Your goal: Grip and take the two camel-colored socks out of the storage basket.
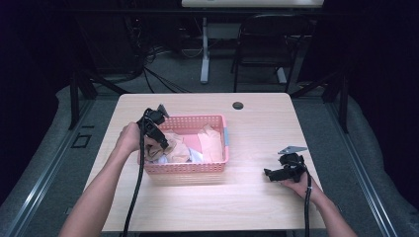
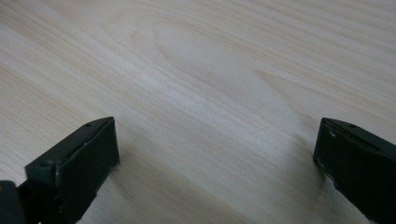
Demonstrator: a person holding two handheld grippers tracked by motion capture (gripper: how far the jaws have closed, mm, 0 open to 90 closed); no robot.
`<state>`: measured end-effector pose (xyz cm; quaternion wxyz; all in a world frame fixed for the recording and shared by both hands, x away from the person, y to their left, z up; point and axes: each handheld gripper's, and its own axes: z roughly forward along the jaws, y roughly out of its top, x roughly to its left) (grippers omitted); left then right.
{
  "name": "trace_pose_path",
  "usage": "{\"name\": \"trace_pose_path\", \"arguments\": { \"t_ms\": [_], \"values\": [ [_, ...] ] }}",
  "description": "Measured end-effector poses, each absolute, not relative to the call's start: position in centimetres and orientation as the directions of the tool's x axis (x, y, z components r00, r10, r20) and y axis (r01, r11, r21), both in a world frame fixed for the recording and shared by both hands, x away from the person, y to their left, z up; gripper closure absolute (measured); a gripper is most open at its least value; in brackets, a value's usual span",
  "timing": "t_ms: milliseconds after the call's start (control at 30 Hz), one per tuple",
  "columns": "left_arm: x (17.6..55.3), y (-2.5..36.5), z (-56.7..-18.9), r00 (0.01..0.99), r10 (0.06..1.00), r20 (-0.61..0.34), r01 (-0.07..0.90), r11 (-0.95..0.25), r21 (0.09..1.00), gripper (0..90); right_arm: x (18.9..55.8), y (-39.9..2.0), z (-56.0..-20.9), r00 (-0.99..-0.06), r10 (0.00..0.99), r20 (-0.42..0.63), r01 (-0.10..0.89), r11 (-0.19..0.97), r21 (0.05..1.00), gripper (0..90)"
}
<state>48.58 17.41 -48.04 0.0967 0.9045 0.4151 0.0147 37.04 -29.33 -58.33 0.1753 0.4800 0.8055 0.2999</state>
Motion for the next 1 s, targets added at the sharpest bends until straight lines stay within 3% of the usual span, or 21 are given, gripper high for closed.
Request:
{"name": "trace_pose_path", "arguments": {
  "t_ms": [300,433,567,1000],
  "values": [
    [48.8,17.5,-49.2,0.65,0.759,-0.031,0.753,-0.639,0.156,48.3,37.0,-29.3,-58.3,-0.476,0.879,0.006,0.668,0.357,0.653,0.0],
    [48.7,17.5,-49.4,0.646,0.762,-0.043,0.758,-0.635,0.149,66.7,37.0,-29.3,-58.4,-0.474,0.88,0.008,0.667,0.354,0.655,0.0],
    [48.6,17.5,-49.0,0.652,0.757,-0.035,0.752,-0.641,0.155,75.4,37.0,-29.3,-58.4,-0.473,0.881,0.006,0.667,0.354,0.655,0.0],
    [48.2,17.3,-46.3,0.673,0.74,-0.013,0.728,-0.659,0.187,77.8,37.0,-29.3,-58.4,-0.476,0.88,0.009,0.667,0.354,0.656,0.0]
  ]
}}
